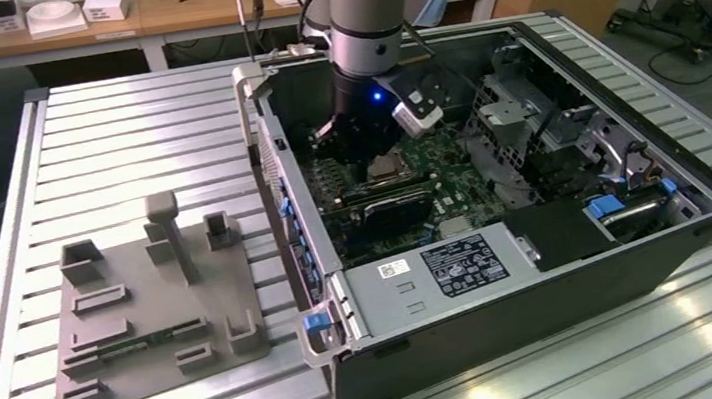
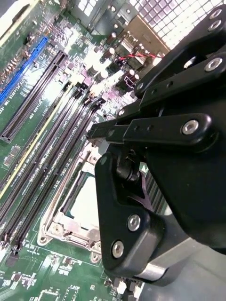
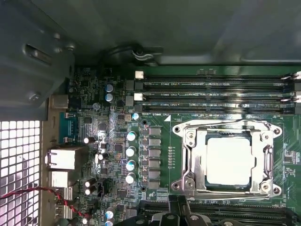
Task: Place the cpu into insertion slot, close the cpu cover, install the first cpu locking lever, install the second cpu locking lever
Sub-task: 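Install the second cpu locking lever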
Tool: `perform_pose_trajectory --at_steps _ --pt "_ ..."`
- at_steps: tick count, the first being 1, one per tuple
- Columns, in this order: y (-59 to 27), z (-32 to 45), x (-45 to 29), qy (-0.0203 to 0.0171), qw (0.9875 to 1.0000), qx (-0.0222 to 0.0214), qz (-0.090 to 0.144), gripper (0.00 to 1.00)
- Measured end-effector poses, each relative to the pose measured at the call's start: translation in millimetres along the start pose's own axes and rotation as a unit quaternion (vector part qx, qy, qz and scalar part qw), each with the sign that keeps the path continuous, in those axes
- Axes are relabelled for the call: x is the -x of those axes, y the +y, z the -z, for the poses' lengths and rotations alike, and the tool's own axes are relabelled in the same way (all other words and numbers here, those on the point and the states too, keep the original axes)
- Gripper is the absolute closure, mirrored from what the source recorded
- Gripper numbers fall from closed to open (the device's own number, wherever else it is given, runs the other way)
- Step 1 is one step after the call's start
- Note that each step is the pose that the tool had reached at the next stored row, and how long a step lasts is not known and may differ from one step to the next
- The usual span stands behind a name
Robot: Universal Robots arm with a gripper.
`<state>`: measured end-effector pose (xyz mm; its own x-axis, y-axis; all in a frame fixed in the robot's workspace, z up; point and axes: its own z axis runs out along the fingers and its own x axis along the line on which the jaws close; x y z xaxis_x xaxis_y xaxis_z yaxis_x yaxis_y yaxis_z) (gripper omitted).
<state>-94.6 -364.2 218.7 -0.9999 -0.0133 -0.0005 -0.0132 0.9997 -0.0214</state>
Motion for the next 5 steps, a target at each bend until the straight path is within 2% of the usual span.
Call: perform_pose_trajectory --at_steps 5 --pt "0.0 0.2 0.0 0.0 1.0 0.0 0.0 0.9"
